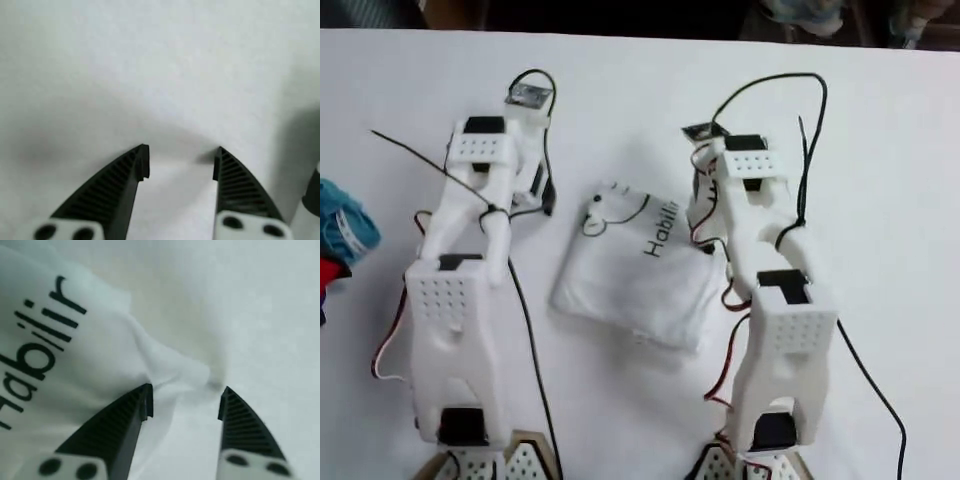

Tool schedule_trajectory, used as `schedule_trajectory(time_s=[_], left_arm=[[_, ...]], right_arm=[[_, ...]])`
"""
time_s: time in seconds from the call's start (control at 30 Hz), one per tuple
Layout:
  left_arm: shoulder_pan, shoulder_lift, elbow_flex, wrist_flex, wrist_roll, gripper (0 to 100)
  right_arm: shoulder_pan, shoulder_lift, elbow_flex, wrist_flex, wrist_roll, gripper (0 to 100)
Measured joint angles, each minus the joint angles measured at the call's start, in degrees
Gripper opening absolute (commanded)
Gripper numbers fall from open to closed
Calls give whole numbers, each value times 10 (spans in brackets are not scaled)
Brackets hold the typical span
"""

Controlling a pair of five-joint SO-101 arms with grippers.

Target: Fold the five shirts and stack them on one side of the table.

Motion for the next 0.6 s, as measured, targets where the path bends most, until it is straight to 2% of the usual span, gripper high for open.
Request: schedule_trajectory(time_s=[0.13,0.6], left_arm=[[0,0,0,0,0,225],[0,0,0,0,0,225]], right_arm=[[0,1,-16,1,0,9],[1,1,-84,4,0,20]])
